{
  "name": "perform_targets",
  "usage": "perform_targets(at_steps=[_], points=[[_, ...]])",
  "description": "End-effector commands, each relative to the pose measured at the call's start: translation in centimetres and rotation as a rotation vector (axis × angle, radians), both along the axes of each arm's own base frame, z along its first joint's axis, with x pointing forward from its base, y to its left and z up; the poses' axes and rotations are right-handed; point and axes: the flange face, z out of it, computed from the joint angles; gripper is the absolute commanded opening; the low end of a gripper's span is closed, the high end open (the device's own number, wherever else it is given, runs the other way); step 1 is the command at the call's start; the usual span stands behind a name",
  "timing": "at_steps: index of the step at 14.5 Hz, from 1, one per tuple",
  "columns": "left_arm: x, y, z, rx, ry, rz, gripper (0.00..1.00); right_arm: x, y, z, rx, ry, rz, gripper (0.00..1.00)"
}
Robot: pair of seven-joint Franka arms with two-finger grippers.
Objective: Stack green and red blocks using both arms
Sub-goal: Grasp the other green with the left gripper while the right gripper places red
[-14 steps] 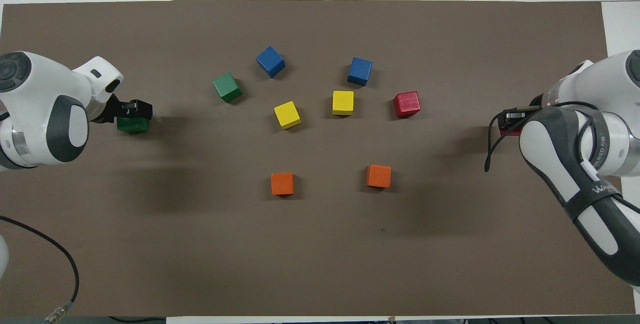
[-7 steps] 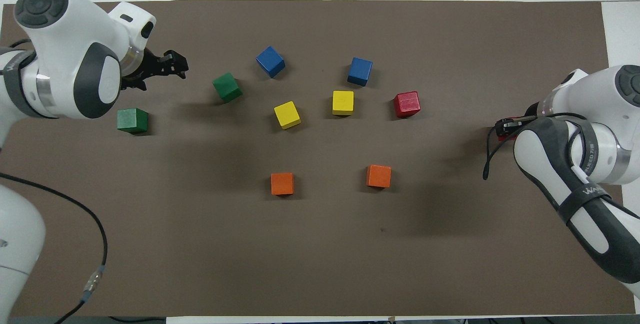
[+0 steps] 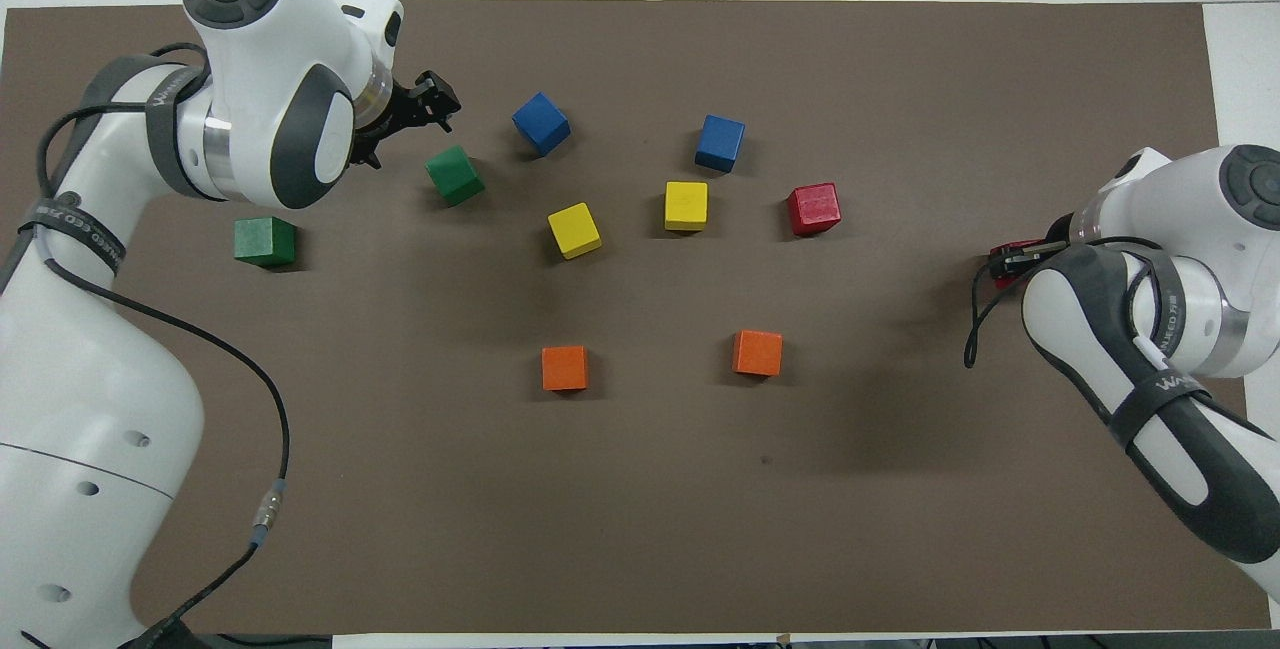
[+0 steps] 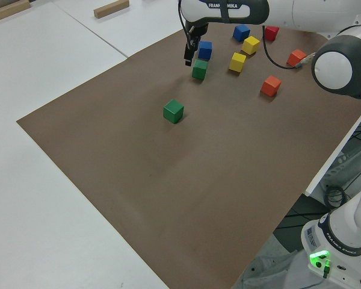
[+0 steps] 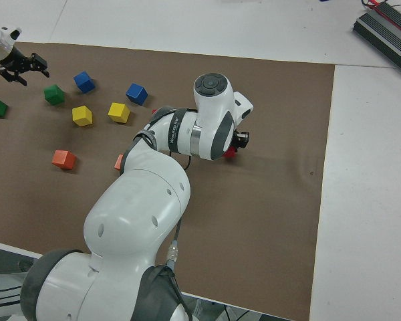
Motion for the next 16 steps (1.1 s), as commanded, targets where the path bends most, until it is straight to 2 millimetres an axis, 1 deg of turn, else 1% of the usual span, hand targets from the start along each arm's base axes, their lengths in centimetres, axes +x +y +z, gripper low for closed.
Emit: perform_targets(at_steps=[1,2,3,4,5,6,9,10,12,13,15,16], points=[[0.0,-2.5,-0.3,0.004,-0.015,0.061,1.0,-0.4,-1.0,-0.6,-0.005,-0.028,0.025,0.0],[-0.1,-2.7,-0.5,0.011,-0.023,0.055,1.0,-0.4,-1.0,-0.6,-0.005,-0.028,0.027,0.0],[-0.3,-2.6,-1.2,0.018,-0.032,0.052,1.0,-0.3,-1.0,-0.6,-0.006,-0.029,0.028,0.0],[-0.8,-2.7,-2.2,0.02,-0.041,0.047,1.0,-0.4,-1.0,-1.0,-0.005,-0.023,0.027,0.0],[-0.9,-2.7,-2.7,0.019,-0.052,0.052,1.0,-0.3,-1.0,-1.2,-0.007,-0.025,0.028,0.0],[-0.9,-2.7,-2.5,0.016,-0.062,0.055,1.0,-0.3,-1.0,-1.3,-0.006,-0.026,0.025,0.0],[-1.1,-1.8,-3.3,0.021,-0.067,0.061,1.0,-0.3,-1.0,-1.2,-0.006,-0.028,0.019,0.0],[-1.4,-1.6,-3.7,0.031,-0.068,0.056,1.0,-0.3,-1.0,-1.3,-0.007,-0.026,0.02,0.16],[-2.2,-1.8,-4.3,0.036,-0.072,0.044,1.0,-0.3,-1.0,-1.3,-0.006,-0.025,0.015,0.86],[-2.7,-1.8,-4.8,0.039,-0.066,0.041,1.0,-0.3,-1.0,-1.3,-0.007,-0.023,0.016,1.0],[-3.0,-1.8,-5.0,0.04,-0.062,0.041,1.0,-0.3,-1.0,-1.3,-0.005,-0.021,0.013,1.0],[-3.2,-2.2,-5.0,0.039,-0.062,0.037,1.0,-0.3,-1.0,-1.3,-0.005,-0.02,0.013,1.0]])
